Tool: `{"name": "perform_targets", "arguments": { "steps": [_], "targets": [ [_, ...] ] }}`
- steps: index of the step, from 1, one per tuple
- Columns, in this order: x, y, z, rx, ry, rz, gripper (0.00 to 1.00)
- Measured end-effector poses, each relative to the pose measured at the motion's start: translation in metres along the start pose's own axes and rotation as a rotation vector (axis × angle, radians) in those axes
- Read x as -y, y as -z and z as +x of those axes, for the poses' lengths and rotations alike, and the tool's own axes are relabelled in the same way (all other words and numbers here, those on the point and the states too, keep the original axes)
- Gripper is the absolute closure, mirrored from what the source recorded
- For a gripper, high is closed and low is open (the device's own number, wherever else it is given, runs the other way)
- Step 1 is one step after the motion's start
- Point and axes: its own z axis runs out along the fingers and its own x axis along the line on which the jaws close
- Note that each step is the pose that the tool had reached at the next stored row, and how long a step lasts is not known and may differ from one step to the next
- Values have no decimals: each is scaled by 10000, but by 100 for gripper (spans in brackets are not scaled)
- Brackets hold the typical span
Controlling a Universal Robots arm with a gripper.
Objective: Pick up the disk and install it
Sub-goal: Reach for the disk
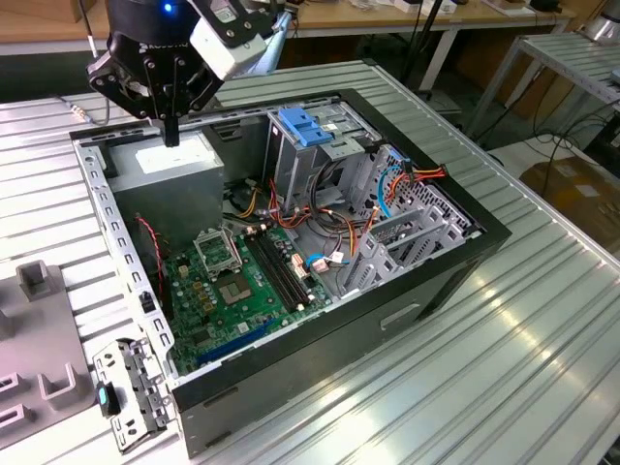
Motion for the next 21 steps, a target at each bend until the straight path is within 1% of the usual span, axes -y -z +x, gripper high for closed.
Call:
{"name": "perform_targets", "arguments": {
  "steps": [7, 10, 12, 13, 16, 18, 21],
  "targets": [
    [7, -1, 87, -3, 0, 0, 89],
    [11, -1, 141, -5, 1, 0, 89],
    [14, -1, 183, -6, 0, 0, 89],
    [17, -1, 217, -7, 0, 0, 89],
    [22, -1, 292, -8, 0, 0, 89],
    [27, -2, 357, -8, 0, 0, 89],
    [33, -2, 432, -9, 0, 1, 89]
  ]
}}
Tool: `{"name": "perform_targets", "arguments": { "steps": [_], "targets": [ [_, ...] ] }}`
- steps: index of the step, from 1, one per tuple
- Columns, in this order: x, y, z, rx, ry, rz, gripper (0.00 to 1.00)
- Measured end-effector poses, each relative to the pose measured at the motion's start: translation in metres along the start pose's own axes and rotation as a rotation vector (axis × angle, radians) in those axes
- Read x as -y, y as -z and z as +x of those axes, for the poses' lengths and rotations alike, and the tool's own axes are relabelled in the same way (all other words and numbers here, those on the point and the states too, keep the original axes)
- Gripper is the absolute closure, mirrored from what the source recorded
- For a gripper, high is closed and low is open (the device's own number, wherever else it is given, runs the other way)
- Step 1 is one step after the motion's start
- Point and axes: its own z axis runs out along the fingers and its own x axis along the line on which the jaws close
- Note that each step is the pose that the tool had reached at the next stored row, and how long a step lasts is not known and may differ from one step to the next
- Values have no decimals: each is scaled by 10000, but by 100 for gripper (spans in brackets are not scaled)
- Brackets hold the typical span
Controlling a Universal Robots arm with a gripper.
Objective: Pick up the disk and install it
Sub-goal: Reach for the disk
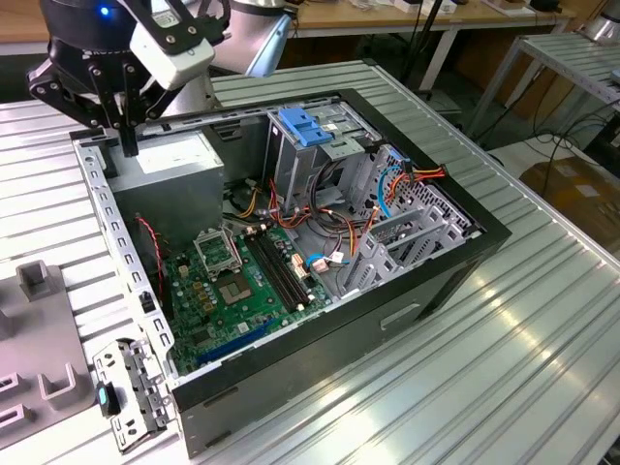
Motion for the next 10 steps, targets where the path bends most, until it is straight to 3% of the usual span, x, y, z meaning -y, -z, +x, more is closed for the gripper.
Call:
{"name": "perform_targets", "arguments": {
  "steps": [10],
  "targets": [
    [12, 0, 158, -3, 0, 1, 89]
  ]
}}
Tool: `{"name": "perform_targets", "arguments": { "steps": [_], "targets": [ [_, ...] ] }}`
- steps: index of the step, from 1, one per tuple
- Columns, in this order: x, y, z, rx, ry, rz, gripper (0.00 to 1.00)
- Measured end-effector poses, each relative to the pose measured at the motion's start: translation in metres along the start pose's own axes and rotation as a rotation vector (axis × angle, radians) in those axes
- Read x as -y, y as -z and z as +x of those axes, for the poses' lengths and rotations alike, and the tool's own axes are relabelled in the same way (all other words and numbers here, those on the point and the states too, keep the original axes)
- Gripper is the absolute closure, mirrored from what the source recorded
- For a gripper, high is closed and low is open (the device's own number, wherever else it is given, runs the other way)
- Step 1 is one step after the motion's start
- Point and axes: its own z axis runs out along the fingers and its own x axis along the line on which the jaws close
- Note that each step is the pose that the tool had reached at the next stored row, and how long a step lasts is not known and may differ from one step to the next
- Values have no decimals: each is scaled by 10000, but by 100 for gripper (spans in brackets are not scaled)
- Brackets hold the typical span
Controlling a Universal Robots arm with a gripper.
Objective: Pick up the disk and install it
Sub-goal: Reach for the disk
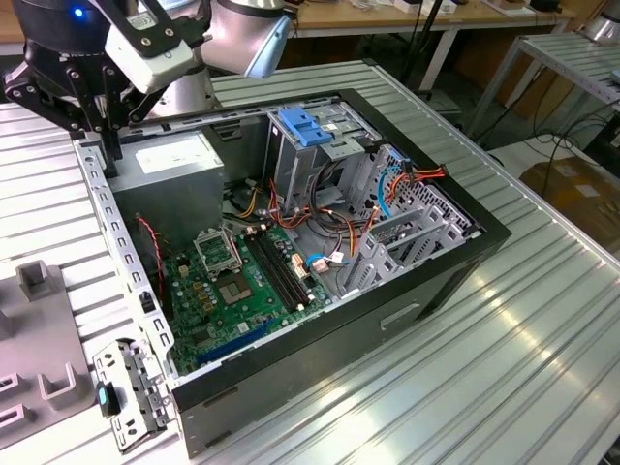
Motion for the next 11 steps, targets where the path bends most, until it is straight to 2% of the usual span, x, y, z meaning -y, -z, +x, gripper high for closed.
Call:
{"name": "perform_targets", "arguments": {
  "steps": [5, 11],
  "targets": [
    [7, 0, 105, -1, 1, 0, 89],
    [-121, -9, 226, -2, -1, 0, 89]
  ]
}}
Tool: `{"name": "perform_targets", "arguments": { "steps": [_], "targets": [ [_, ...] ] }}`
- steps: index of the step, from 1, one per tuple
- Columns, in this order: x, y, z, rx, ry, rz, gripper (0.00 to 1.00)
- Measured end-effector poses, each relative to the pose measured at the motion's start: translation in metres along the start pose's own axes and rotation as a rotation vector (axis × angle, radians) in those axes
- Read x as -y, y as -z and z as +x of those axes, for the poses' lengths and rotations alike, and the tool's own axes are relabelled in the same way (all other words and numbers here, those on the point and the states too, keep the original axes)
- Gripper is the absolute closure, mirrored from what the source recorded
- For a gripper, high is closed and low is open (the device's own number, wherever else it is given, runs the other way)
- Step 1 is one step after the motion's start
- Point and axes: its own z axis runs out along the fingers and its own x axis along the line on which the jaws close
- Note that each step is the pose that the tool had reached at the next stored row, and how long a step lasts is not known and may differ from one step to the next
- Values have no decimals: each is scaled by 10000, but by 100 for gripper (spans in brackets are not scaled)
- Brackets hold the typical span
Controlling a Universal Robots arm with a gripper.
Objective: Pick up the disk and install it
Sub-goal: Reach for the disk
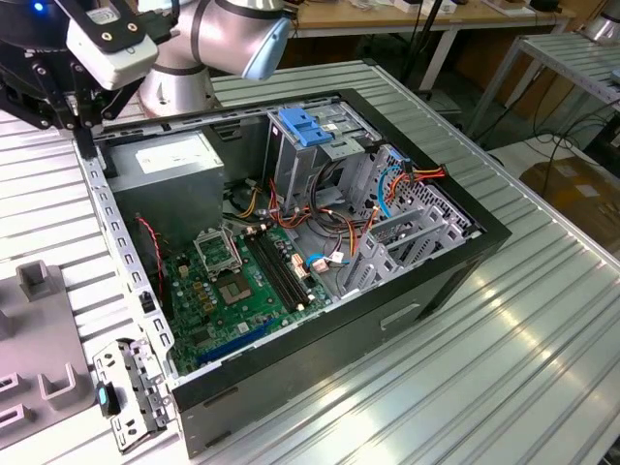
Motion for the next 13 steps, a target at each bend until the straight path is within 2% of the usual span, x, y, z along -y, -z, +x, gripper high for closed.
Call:
{"name": "perform_targets", "arguments": {
  "steps": [6, 9, 13],
  "targets": [
    [-17, -3, 113, -9, 1, 1, 89],
    [-15, -5, 142, -12, 0, 0, 89],
    [-15, -5, 143, -13, 1, 1, 89]
  ]
}}
